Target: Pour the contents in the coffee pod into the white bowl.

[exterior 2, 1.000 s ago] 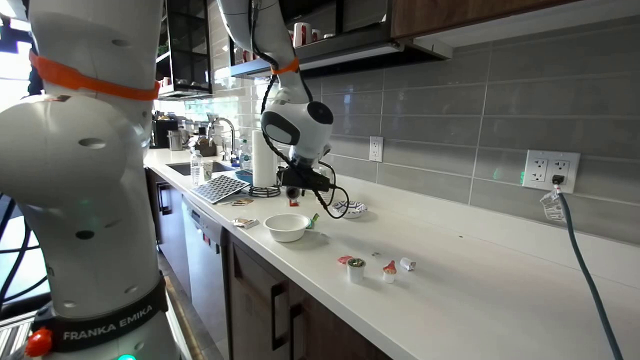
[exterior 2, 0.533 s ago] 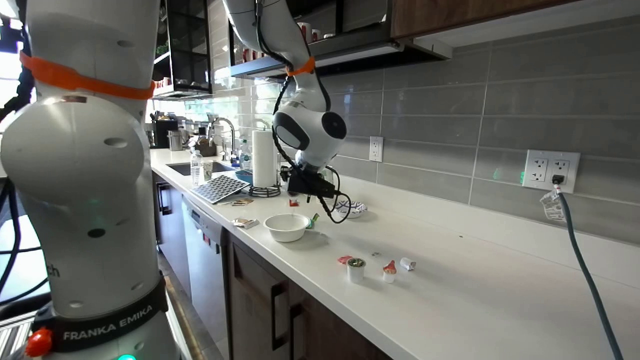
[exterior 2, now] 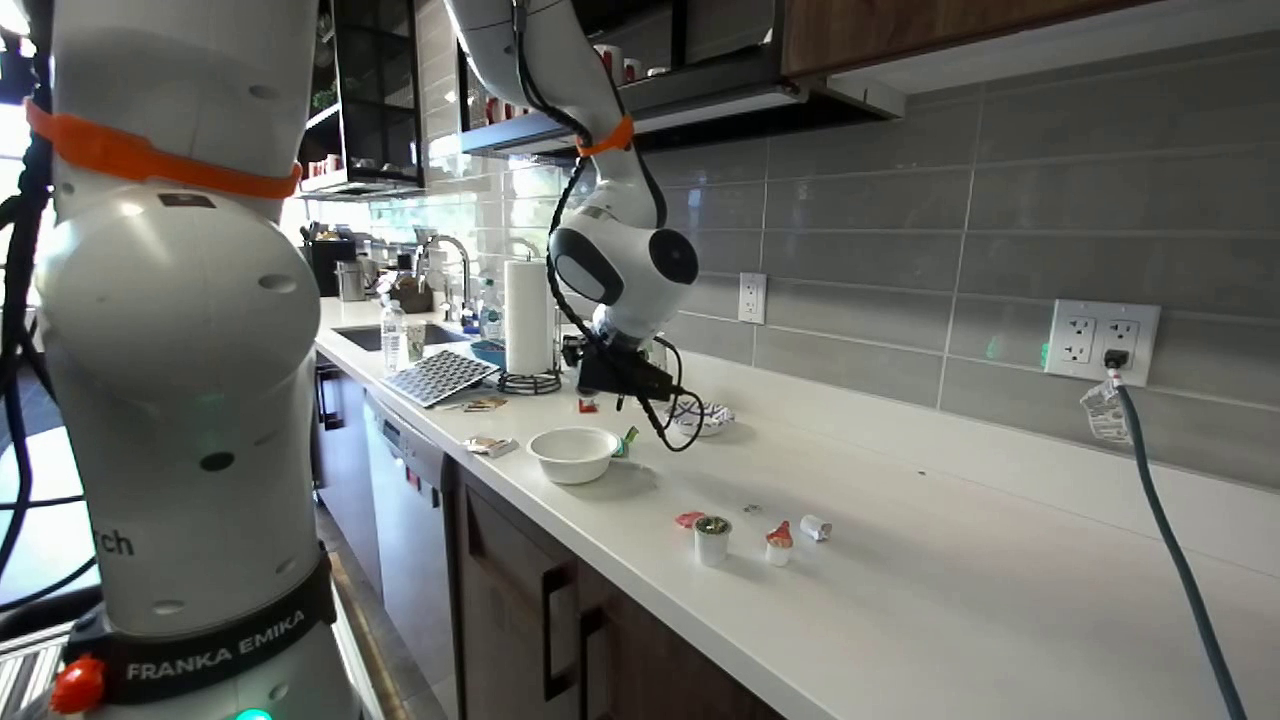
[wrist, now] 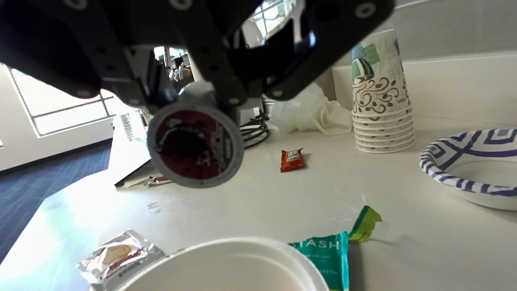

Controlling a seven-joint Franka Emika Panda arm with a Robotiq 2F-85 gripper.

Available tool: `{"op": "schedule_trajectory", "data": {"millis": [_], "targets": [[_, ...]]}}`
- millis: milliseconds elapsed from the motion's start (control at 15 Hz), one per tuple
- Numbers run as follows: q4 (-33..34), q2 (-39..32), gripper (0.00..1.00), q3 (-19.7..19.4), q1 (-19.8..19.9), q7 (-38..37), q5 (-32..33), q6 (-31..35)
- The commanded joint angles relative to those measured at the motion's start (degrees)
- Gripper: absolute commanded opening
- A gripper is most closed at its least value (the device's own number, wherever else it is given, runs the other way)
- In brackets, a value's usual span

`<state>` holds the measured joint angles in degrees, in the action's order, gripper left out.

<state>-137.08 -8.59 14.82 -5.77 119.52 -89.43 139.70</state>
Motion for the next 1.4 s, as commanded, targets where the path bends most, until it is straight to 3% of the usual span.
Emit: {"op": "schedule_trajectory", "data": {"millis": [0, 267, 533, 733, 1000, 1333], "targets": [[-1.2, 1.3, 0.08, -1.7, -3.1, -0.1, -1.0, 1.7], [-1.1, 1.4, 0.08, -0.8, -7.1, -2.7, 0.9, 14.2], [-1.2, 1.2, 0.08, 1.0, -8.7, -4.3, 2.3, 21.7], [-1.7, 0.6, 0.08, 1.5, -10.0, -8.5, 6.8, 26.2], [-4.1, -0.6, 0.08, 1.1, -12.6, -20.6, 19.2, 33.8], [-7.2, -0.6, 0.08, -2.4, -15.4, -36.0, 36.9, 33.5]]}}
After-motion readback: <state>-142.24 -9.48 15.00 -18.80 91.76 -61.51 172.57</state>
